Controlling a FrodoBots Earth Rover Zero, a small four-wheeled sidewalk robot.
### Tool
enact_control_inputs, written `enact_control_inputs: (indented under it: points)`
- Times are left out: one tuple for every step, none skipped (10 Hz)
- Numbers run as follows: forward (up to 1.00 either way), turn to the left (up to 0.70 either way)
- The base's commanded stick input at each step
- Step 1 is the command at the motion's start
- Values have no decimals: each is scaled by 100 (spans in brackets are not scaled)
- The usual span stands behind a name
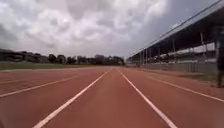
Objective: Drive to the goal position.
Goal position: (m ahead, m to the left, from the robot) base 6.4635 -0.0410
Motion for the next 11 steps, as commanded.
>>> enact_control_inputs:
  points:
    - [45, 0]
    - [45, 0]
    - [45, 0]
    - [45, 0]
    - [45, 0]
    - [45, 0]
    - [45, 0]
    - [45, 0]
    - [45, 0]
    - [45, 0]
    - [45, 0]
